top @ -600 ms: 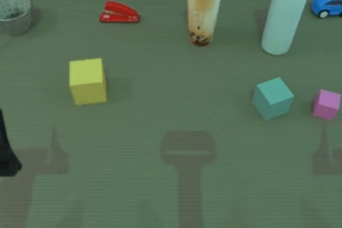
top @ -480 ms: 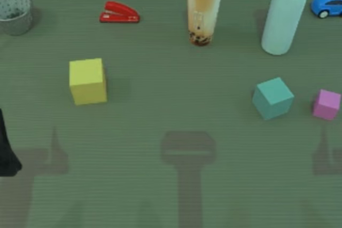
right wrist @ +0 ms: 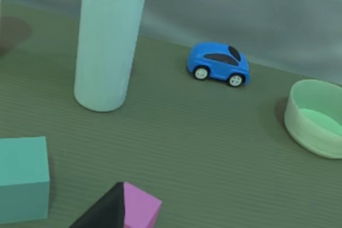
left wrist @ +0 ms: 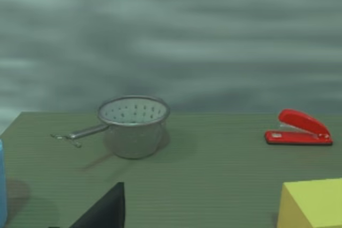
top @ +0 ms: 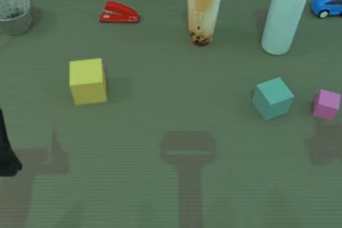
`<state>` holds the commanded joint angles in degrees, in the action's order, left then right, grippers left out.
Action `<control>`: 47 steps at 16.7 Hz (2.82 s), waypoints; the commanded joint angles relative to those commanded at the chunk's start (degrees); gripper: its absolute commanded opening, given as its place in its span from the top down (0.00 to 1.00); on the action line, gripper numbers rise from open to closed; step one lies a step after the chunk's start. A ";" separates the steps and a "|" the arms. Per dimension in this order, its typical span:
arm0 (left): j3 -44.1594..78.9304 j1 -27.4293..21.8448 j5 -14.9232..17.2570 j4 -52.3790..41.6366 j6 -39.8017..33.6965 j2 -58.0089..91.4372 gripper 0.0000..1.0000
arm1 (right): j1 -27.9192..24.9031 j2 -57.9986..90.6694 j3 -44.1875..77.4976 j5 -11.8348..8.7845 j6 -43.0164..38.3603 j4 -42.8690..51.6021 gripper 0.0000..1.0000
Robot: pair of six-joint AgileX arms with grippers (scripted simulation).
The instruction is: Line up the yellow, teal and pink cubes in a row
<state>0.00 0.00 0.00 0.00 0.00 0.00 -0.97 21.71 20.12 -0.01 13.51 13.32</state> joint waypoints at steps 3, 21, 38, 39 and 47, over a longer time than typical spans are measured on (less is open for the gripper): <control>0.00 0.00 0.00 0.00 0.00 0.00 0.00 | -0.53 17.89 13.41 0.13 8.97 9.17 0.00; 0.00 0.00 0.00 0.00 0.00 0.00 0.00 | -3.62 98.77 75.33 0.14 51.04 51.57 0.00; 0.00 0.00 0.00 0.00 0.00 0.00 0.00 | -3.71 105.85 64.99 0.20 50.98 34.22 0.00; 0.00 0.00 0.00 0.00 0.00 0.00 0.00 | -3.71 105.85 64.99 0.20 50.98 34.22 0.00; 0.00 0.00 0.00 0.00 0.00 0.00 0.00 | -3.71 105.85 64.99 0.20 50.98 34.22 0.53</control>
<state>0.00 0.00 0.00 0.00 0.00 0.00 -4.68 127.56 85.10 0.19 64.50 47.54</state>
